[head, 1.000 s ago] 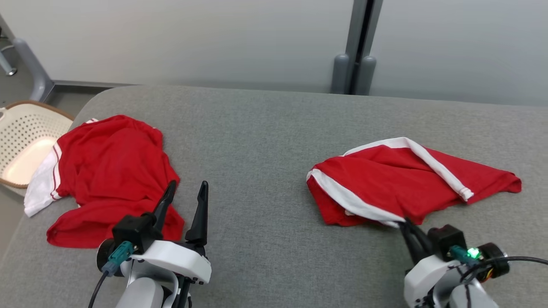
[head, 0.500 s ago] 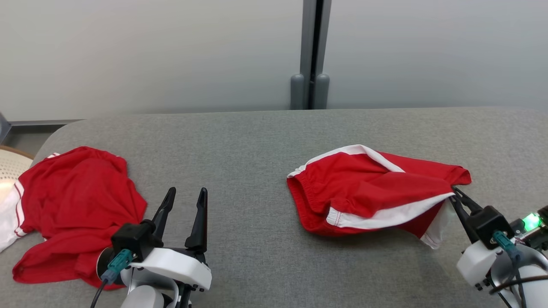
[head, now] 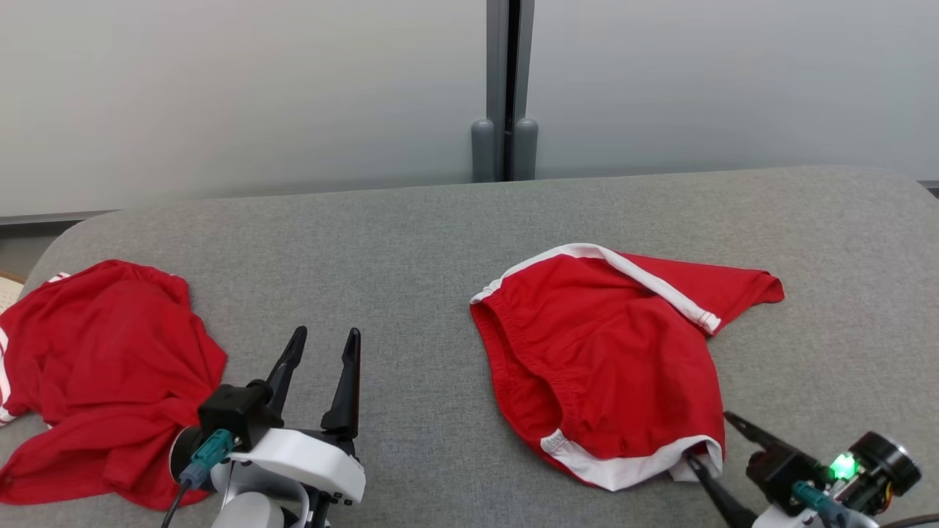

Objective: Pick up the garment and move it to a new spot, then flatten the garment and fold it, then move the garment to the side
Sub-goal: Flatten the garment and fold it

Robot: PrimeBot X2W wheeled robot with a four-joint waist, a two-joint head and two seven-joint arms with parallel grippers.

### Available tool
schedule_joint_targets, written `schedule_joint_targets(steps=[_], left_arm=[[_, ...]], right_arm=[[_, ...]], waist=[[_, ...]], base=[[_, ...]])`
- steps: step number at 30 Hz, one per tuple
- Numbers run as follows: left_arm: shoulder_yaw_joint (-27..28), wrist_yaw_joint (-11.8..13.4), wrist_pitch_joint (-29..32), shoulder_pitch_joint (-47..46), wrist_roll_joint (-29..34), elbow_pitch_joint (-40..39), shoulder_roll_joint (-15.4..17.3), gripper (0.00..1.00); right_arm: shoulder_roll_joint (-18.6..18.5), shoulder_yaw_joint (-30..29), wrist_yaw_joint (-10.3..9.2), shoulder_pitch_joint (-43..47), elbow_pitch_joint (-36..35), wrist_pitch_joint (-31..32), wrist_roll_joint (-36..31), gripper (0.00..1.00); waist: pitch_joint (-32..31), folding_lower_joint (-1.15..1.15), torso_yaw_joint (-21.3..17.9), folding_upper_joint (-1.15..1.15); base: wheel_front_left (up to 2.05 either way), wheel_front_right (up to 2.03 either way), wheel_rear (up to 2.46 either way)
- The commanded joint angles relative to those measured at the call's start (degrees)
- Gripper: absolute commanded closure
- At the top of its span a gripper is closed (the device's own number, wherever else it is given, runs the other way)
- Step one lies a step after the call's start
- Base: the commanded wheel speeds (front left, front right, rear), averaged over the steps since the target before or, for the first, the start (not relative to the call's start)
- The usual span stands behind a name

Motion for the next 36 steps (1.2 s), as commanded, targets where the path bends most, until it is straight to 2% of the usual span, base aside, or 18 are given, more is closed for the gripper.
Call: schedule_joint_targets(steps=[1, 5, 9, 13, 16, 20, 24, 29, 33, 36], left_arm=[[0.2, -0.2, -0.1, -0.6, 0.5, 0.1, 0.2, 0.00], [0.3, -0.4, -0.1, -0.5, 0.8, 0.2, 0.2, 0.00], [-0.1, -0.5, -0.1, -0.4, 0.7, -0.3, 0.2, 0.00], [-1.1, -1.1, -0.1, 0.0, -1.2, -0.6, 0.2, 0.00], [-2.5, -1.5, -0.1, -0.3, -2.6, -0.6, 0.2, 0.00], [-5.1, -2.5, -0.1, -1.3, -3.3, -0.5, 0.2, 0.00], [-8.6, -3.6, 0.0, -1.5, -4.4, 0.2, 0.2, 0.00], [-18.6, -4.5, 4.2, -3.9, -5.5, 0.3, 1.4, 0.00], [-29.1, -4.6, 7.5, -6.7, -10.0, -2.1, 3.7, 0.00], [-34.8, -4.5, 9.5, -9.3, -13.1, -2.8, 6.0, 0.00]], right_arm=[[0.4, 0.7, -0.12, 0.7, 0.2, -0.4, 1.3, 0.00], [1.7, -1.1, -0.12, 0.1, -0.4, -2.2, 5.1, 0.00], [4.5, -7.5, -0.11, -0.5, -2.2, -5.0, 8.1, 0.00], [9.7, -18.6, -0.12, -0.5, -1.6, -7.5, 8.2, 0.00], [14.7, -23.9, -0.07, -0.3, -0.9, -8.5, 6.9, 0.00], [18.2, -25.3, -0.07, 0.9, 0.3, -9.1, 4.2, 0.00], [19.1, -25.6, -0.07, 1.0, 0.9, -9.4, 3.2, 0.00], [19.6, -27.7, -0.07, 0.0, 1.3, -9.8, 2.1, 0.00], [20.6, -30.4, -0.07, -1.0, 1.7, -9.9, 0.0, 0.00], [21.4, -31.4, -0.07, -1.5, 2.0, -10.1, -0.9, 0.00]], waist=[[0.0, 0.00, -0.2, 0.00], [-0.2, 0.00, -0.8, 0.00], [-0.5, 0.00, -1.2, 0.00], [-0.6, 0.00, -1.6, 0.00], [-0.6, 0.00, -1.8, 0.00], [-0.4, 0.00, -1.9, 0.00], [0.1, 0.00, -2.0, 0.00], [1.9, 0.00, -2.6, 0.00], [3.8, 0.00, -3.4, 0.00], [5.2, 0.00, -4.2, 0.00]], base=[[0.00, 0.00, 0.00], [0.00, 0.00, 0.00], [0.00, 0.00, 0.00], [0.00, 0.00, 0.00], [0.00, 0.00, 0.00], [0.00, 0.00, 0.00], [0.00, 0.00, 0.00], [0.00, 0.00, 0.00], [0.00, 0.00, 0.00], [0.00, 0.00, 0.00]])
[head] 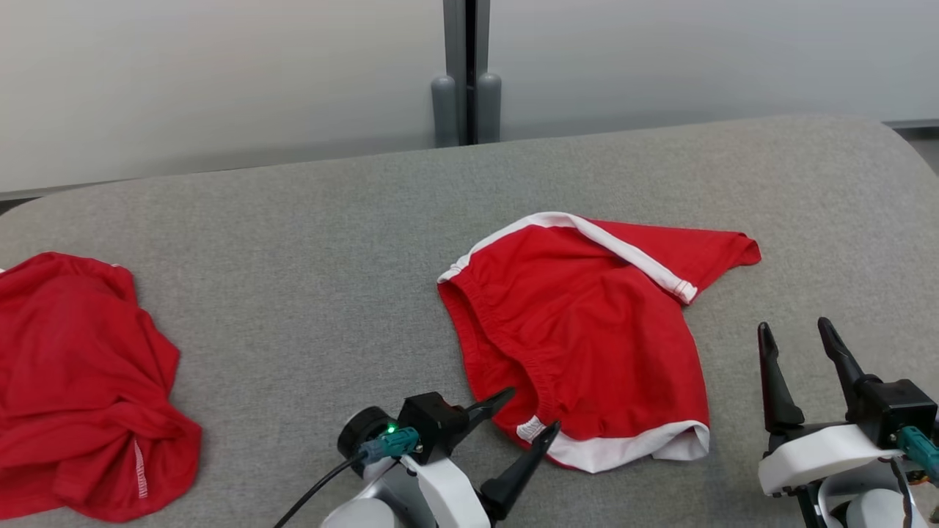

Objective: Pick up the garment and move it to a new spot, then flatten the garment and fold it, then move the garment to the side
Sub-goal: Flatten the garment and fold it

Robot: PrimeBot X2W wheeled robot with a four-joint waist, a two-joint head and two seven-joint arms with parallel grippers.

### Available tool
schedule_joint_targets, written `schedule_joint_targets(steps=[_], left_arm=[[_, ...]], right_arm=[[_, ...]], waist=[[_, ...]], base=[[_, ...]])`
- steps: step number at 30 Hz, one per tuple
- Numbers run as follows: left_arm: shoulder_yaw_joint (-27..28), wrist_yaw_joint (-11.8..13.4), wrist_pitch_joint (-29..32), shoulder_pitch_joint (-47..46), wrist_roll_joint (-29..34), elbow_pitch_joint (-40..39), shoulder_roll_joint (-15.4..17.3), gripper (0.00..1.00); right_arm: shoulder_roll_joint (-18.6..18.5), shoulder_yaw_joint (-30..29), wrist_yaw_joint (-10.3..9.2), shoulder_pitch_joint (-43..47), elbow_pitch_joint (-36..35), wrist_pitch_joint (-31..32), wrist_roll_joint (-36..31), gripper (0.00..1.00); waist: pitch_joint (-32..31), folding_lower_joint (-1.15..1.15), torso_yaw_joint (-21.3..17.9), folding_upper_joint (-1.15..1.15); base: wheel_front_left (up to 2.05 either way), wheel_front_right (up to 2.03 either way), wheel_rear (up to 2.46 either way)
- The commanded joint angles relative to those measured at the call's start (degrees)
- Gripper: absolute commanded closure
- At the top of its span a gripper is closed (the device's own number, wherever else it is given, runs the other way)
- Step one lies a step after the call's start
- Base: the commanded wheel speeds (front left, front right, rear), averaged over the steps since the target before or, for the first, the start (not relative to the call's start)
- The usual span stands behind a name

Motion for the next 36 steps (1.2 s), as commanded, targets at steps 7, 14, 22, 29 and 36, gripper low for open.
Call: schedule_joint_targets(steps=[7, 14, 22, 29, 36], left_arm=[[-5.3, -0.1, 1.8, -5.4, -3.2, 3.0, 2.6, 0.00], [-7.5, 0.0, 1.6, -8.1, -4.3, 7.9, 2.8, 1.00], [-4.1, 1.6, -3.4, -10.0, -5.3, 12.4, 2.3, 1.00], [1.2, 3.2, -8.1, -10.4, -7.1, 13.3, 5.1, 1.00], [7.1, 6.9, -9.7, -9.2, -6.9, 12.9, 7.4, 1.00]], right_arm=[[1.0, -0.7, -0.02, -1.6, 1.0, -1.1, -0.9, 0.00], [1.4, -0.9, -0.02, -2.7, 1.7, -1.7, -1.4, 0.00], [1.6, -0.9, -0.02, -2.7, 2.6, -2.0, -2.0, 0.00], [1.2, 1.0, -0.02, -2.5, 3.5, -2.1, -2.3, 0.00], [1.2, 2.9, -0.02, -2.7, 3.9, -1.7, -2.2, 0.00]], waist=[[3.1, 0.00, -2.2, 0.00], [4.4, 0.00, -3.3, 0.00], [3.9, 0.00, -2.2, 0.00], [2.0, 0.00, -0.2, 0.00], [1.1, 0.00, 1.1, 0.00]], base=[[0.00, 0.00, 0.00], [0.00, 0.00, 0.00], [0.00, 0.00, 0.00], [0.00, 0.00, 0.00], [0.00, 0.00, 0.00]])
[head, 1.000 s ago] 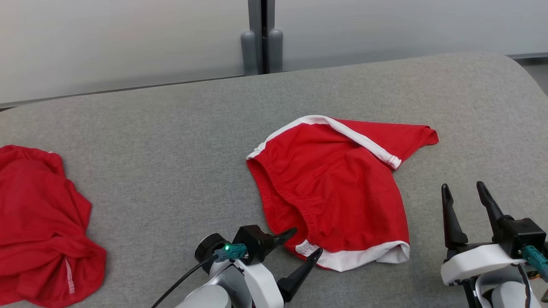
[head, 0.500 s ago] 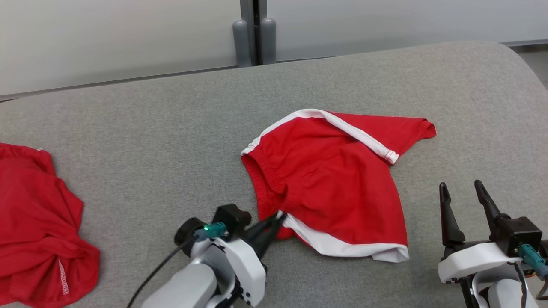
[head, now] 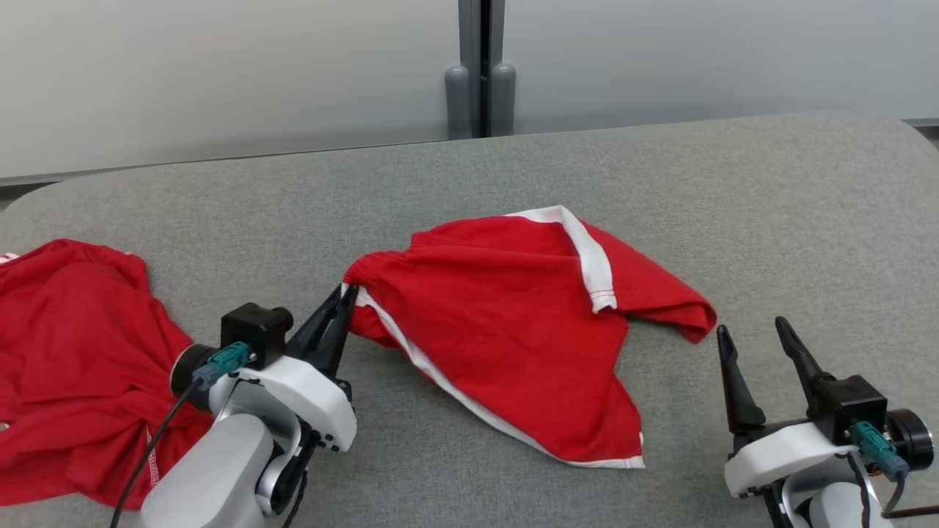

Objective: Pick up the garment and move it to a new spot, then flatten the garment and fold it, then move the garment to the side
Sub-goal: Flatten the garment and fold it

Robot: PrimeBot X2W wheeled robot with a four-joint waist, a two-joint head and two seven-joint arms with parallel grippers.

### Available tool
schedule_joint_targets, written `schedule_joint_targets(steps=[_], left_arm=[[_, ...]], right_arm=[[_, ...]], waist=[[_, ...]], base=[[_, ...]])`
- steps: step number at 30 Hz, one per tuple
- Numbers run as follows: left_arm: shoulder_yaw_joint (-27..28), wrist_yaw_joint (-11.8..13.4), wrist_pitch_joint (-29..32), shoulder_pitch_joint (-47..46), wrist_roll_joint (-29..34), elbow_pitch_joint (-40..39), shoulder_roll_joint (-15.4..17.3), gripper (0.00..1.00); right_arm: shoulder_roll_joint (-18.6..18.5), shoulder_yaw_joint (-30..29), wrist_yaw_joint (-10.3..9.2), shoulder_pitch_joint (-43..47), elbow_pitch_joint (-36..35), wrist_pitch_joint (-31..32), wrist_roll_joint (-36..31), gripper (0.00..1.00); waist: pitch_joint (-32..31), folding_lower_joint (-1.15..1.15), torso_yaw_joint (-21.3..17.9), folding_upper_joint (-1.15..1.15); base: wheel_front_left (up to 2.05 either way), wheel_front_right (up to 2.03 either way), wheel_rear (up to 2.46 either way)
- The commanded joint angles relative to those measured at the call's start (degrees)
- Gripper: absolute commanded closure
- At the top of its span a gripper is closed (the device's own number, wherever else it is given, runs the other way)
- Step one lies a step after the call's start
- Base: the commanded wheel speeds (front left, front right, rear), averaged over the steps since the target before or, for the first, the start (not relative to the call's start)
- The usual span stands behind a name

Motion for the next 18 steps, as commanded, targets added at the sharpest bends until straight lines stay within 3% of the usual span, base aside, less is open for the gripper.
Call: schedule_joint_targets(steps=[1, 5, 6, 7, 8, 18], left_arm=[[0.3, 0.3, -0.3, 0.8, 0.4, 0.0, 0.3, 1.00], [1.8, 0.7, -0.4, 1.7, 2.0, 0.5, 0.4, 1.00], [2.1, 0.7, -0.4, 2.1, 2.5, 0.7, 0.2, 0.85], [2.5, 0.9, -0.4, 2.4, 2.9, 0.9, -0.1, 0.39], [3.0, 1.2, -0.4, 2.8, 3.2, 1.1, -0.4, 0.00], [12.2, 2.0, -0.4, 9.1, 7.7, -5.2, -2.6, 0.00]], right_arm=[[-0.4, 0.1, -0.02, -0.5, 0.0, 0.2, 0.0, 0.00], [-0.5, 2.0, -0.02, -0.7, 0.4, 0.4, 0.5, 0.00], [-0.6, 2.5, -0.02, -0.8, 0.6, 0.4, 0.6, 0.00], [-0.7, 3.1, -0.02, -0.8, 0.7, 0.5, 0.7, 0.00], [-0.6, 3.7, -0.02, -0.7, 0.8, 0.6, 1.1, 0.00], [-1.7, 8.9, -0.02, 3.8, 1.3, 1.8, 5.0, 0.00]], waist=[[-0.1, 0.00, 0.2, 0.00], [0.1, 0.00, 0.8, 0.00], [0.2, 0.00, 0.9, 0.00], [0.2, 0.00, 1.1, 0.00], [0.3, 0.00, 1.2, 0.00], [-1.5, 0.00, 2.9, 0.00]], base=[[0.00, 0.00, 0.00], [0.00, 0.00, 0.00], [0.00, 0.00, 0.00], [0.00, 0.00, 0.00], [0.00, 0.00, 0.00], [0.00, 0.00, 0.00]])
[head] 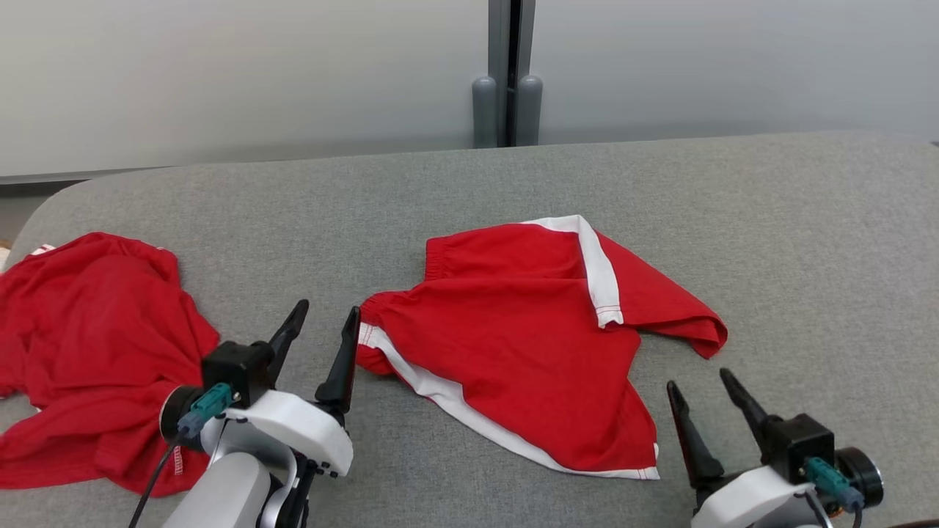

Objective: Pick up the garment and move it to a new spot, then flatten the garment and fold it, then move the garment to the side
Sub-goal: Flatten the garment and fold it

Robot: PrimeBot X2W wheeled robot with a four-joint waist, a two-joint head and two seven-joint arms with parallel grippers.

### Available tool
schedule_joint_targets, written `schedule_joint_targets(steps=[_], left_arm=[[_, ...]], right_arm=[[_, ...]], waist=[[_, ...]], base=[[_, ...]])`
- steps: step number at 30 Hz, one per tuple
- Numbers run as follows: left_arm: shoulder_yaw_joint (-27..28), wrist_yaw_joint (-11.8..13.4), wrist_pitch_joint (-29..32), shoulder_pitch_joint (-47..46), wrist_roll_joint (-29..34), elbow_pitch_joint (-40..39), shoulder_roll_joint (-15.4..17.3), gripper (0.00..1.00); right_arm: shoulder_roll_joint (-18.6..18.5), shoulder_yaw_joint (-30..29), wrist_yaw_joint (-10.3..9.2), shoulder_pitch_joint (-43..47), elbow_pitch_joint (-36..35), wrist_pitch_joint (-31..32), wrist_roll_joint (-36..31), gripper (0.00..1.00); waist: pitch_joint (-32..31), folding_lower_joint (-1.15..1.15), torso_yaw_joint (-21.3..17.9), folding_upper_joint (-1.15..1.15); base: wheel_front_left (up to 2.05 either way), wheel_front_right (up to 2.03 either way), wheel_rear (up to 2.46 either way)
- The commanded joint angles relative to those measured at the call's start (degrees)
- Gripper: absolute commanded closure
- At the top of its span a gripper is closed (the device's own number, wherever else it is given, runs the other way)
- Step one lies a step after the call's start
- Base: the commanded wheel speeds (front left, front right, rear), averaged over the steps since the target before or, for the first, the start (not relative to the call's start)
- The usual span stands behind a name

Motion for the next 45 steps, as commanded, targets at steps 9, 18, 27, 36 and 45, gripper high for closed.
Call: schedule_joint_targets(steps=[9, 18, 27, 36, 45], left_arm=[[5.6, -1.3, -0.2, 6.7, 3.3, -4.2, -0.9, 0.00], [7.3, -2.9, -0.2, 7.7, 5.4, -3.7, -2.5, 0.00], [7.8, -3.7, -0.2, 7.5, 6.9, -3.1, -3.4, 0.00], [8.4, -4.4, -0.2, 6.4, 7.6, -2.4, -3.8, 0.00], [8.6, -5.2, -0.2, 6.4, 7.8, -0.4, -4.4, 0.00]], right_arm=[[-3.1, 6.9, -0.02, 7.2, -1.2, 4.0, 8.3, 0.00], [-3.7, 10.7, -0.02, 7.0, 0.4, 8.5, 12.4, 0.00], [-3.3, 11.3, -0.02, 4.9, 3.3, 8.7, 12.5, 0.00], [-3.3, 13.2, -0.02, 2.7, 6.0, 8.6, 14.0, 1.00], [-5.4, 10.5, -0.02, 0.7, 5.5, 5.8, 16.6, 1.00]], waist=[[-2.2, 0.00, 1.7, 0.00], [-2.6, 0.00, 2.7, 0.00], [-2.1, 0.00, 3.2, 0.00], [-0.8, 0.00, 3.3, 0.00], [-0.8, 0.00, 1.9, 0.00]], base=[[0.00, 0.00, 0.00], [0.00, 0.00, 0.00], [0.00, 0.00, 0.00], [0.00, 0.00, 0.00], [0.00, 0.00, 0.00]])
